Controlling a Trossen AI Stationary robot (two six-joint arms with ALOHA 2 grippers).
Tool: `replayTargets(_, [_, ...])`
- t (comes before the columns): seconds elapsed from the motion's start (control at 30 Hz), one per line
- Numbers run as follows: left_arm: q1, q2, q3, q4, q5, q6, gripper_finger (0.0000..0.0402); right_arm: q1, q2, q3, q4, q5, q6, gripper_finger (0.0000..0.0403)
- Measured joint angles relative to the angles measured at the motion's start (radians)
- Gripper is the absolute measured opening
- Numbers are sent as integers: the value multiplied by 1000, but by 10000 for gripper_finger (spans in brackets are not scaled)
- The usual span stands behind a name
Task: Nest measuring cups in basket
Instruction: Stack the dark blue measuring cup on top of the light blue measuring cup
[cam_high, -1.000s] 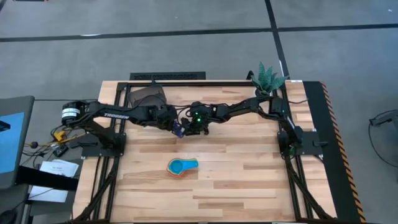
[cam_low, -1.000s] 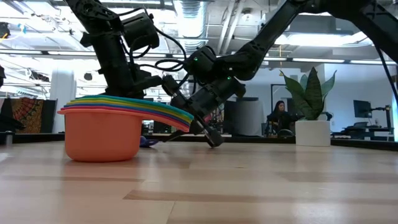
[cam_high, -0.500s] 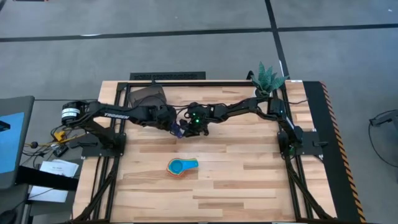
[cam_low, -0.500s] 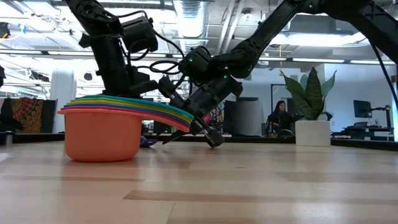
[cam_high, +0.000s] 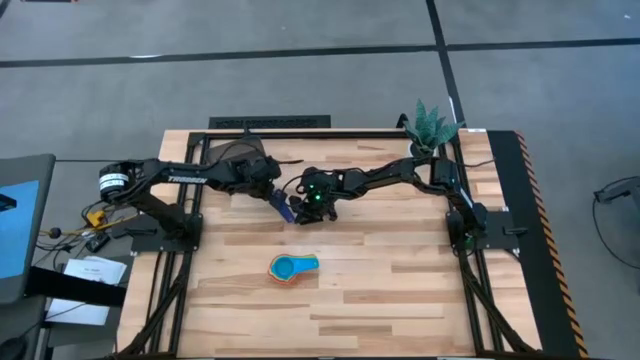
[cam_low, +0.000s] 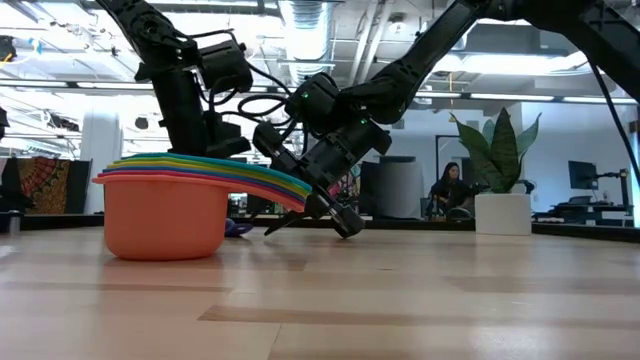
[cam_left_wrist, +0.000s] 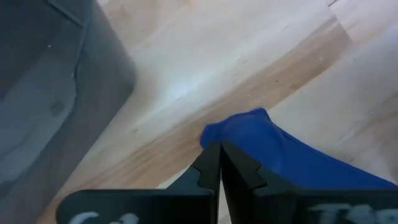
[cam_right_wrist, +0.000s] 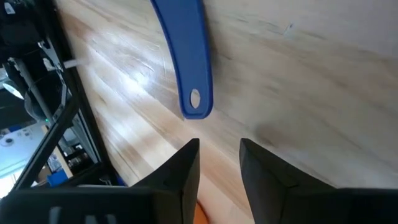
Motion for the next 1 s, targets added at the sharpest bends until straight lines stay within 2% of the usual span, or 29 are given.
replayTargets(0.13, [2,23,-1,17,7,16,0,0,0,0,1,-1,0,142])
replayTargets(0.33, [4,97,2,78,74,8,0,-2,-8,-1,-41,19,-1,129])
replayTargets(0.6, [3,99,-2,0,146,-6,0,-2,-9,-1,-56,19,-18,122])
replayTargets(1.0, [-38,99,-1,-3,148,-49,0,-11,-9,-1,-51,54,-7,110])
